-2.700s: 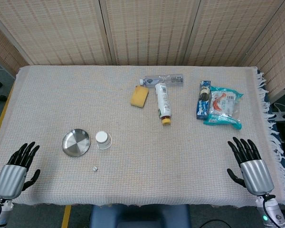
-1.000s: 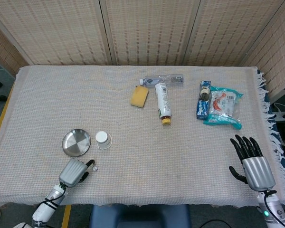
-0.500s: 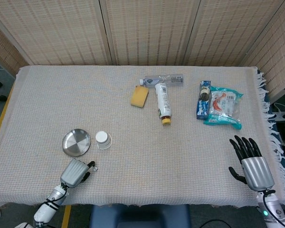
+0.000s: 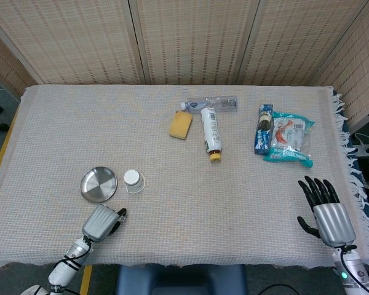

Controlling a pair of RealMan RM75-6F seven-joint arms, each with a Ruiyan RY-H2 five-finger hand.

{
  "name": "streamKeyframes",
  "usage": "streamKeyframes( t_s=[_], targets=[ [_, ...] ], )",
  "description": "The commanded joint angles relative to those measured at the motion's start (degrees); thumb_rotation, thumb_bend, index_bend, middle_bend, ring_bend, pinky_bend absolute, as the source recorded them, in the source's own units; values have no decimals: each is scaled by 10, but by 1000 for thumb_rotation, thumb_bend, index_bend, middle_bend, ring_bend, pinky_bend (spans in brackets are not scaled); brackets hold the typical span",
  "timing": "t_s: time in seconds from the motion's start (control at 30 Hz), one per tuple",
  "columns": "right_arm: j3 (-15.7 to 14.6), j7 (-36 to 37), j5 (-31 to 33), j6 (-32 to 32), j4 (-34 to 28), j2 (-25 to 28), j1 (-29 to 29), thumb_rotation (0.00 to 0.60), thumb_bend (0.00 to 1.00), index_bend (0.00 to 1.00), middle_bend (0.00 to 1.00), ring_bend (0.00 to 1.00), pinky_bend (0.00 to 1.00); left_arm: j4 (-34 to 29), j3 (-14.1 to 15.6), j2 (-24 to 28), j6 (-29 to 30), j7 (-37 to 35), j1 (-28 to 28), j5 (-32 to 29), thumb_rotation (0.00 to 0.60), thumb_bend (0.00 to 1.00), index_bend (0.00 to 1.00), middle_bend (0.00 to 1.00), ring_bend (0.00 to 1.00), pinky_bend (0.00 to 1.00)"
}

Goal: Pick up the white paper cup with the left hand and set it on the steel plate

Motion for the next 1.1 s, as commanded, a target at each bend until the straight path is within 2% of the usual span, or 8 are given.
streamKeyframes(
  t_s=[0.03,0.33,0.47,0.7,0.87,1.1],
  targets=[
    [0,0,0,-1,0,0,0,554,175,0,0,0,0,4,2,-3,3,-3,-1,2,600,379,469,1000,998,1000],
    [-1,-2,2,-4,-1,0,1,555,176,0,0,0,0,8,3,-3,17,-18,-2,5,600,379,516,1000,1000,1000],
    [0,-3,3,-6,0,-1,2,555,176,0,0,0,0,-15,-3,18,15,-43,-4,-7,600,380,499,1000,1000,1000],
    [1,-5,6,-6,-1,-2,1,555,175,0,0,0,0,-39,-42,69,33,-68,-6,-41,600,379,500,1000,1000,1000],
    [3,-11,8,-3,-2,-4,1,555,176,0,0,0,0,-4,-72,86,-17,-107,-28,-88,600,378,496,1000,1000,1000],
    [3,-20,17,-15,0,-10,4,555,176,0,0,0,0,50,-82,66,-53,-134,-53,-106,600,378,495,1000,1000,1000]
  ],
)
